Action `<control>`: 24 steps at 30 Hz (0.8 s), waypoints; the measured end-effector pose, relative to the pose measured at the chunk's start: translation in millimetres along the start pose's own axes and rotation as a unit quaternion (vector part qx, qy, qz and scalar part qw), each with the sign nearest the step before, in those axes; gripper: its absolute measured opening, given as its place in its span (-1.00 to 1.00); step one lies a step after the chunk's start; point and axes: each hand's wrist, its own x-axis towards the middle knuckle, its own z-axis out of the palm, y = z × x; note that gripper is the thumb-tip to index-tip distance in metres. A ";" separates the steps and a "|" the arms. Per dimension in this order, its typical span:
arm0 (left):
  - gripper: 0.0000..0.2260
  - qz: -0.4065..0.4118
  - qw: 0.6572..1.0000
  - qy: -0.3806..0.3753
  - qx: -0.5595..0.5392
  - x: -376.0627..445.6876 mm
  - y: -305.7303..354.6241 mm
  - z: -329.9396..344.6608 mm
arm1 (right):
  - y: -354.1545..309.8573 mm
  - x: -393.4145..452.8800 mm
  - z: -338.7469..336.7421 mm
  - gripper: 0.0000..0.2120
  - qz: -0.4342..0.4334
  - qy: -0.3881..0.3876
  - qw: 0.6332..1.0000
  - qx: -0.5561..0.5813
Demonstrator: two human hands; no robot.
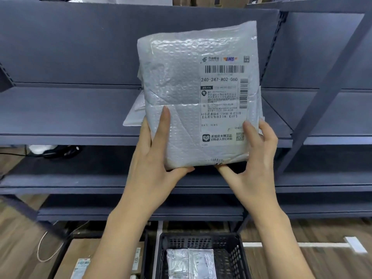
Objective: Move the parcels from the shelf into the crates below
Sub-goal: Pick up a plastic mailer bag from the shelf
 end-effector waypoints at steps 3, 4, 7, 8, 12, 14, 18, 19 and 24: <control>0.01 0.012 0.998 0.025 0.056 -0.4 -1.3 -1.4 | -0.9 -1.6 1.3 -0.18 -0.007 -0.017 1.000 -0.003; 0.00 0.013 0.997 0.032 0.074 -0.9 -2.3 -1.7 | -1.0 -2.1 1.8 -0.19 -0.016 -0.019 1.000 -0.005; -0.01 0.000 0.992 0.043 0.119 -1.3 -6.0 -2.4 | -0.6 -3.4 3.6 -0.21 -0.017 -0.021 0.999 -0.016; -0.01 -0.005 0.990 0.043 0.133 -1.4 -6.9 -2.6 | -0.3 -3.2 4.0 -0.22 -0.014 -0.021 0.999 -0.024; 0.00 -0.026 0.986 0.038 0.160 -2.7 -8.5 -2.6 | -0.2 -1.3 6.6 -0.25 -0.017 -0.021 0.999 -0.042; 0.00 -0.031 0.986 0.035 0.161 -3.8 -8.5 -1.2 | -0.4 -1.3 7.6 -0.24 -0.020 -0.021 0.999 -0.040; -0.02 -0.030 0.987 0.041 0.152 -5.1 -9.5 1.5 | -0.8 -0.6 9.8 -0.21 -0.021 -0.024 0.998 -0.047; -0.03 -0.028 0.987 0.045 0.150 -4.8 -10.0 1.9 | -1.2 -0.1 10.9 -0.22 -0.020 -0.023 0.998 -0.052; -0.03 -0.034 0.987 0.052 0.148 -5.6 -14.6 3.3 | -4.1 -0.7 15.4 -0.23 -0.006 -0.032 0.997 -0.067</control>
